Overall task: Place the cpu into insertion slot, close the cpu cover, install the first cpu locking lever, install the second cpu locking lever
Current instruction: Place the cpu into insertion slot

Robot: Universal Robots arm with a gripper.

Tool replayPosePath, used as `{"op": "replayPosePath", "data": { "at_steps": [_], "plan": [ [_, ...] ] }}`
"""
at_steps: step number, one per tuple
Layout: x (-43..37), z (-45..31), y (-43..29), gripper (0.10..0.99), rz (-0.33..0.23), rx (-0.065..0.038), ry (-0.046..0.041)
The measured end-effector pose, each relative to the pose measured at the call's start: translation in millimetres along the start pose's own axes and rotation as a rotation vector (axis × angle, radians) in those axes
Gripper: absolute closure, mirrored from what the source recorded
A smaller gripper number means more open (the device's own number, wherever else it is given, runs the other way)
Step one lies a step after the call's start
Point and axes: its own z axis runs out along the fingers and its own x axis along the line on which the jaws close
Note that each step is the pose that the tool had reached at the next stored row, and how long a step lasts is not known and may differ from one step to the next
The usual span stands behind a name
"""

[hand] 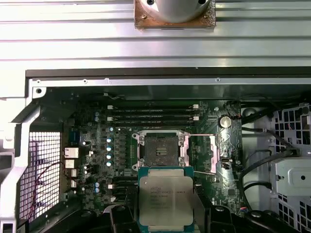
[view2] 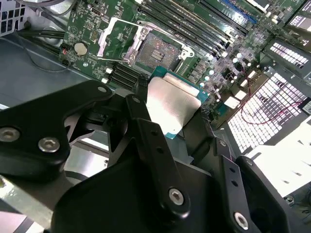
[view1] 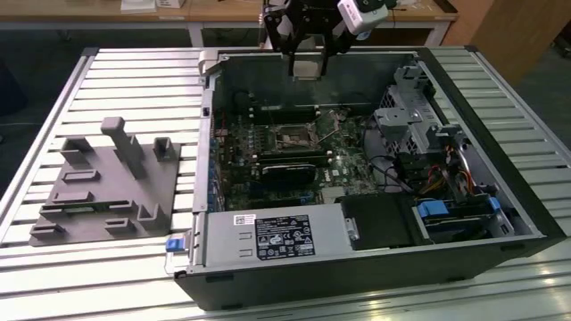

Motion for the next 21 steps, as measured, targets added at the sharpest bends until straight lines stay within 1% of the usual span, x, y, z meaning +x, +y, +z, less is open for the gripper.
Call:
{"op": "replayPosePath", "data": {
  "at_steps": [3, 9, 13, 17, 21],
  "plan": [
    [0.0, 2.0, -0.2, 0.545, 0.000, 0.000, -0.0001],
    [-0.2, 12.4, -1.1, 0.545, 0.000, 0.000, -0.0001],
    [-0.3, 17.9, -1.6, 0.545, 0.000, 0.000, -0.0005],
    [-0.4, 22.6, -2.0, 0.545, 0.000, -0.001, -0.0036],
    [-0.5, 28.9, -2.6, 0.545, -0.001, -0.001, -0.0096]
  ]
}}
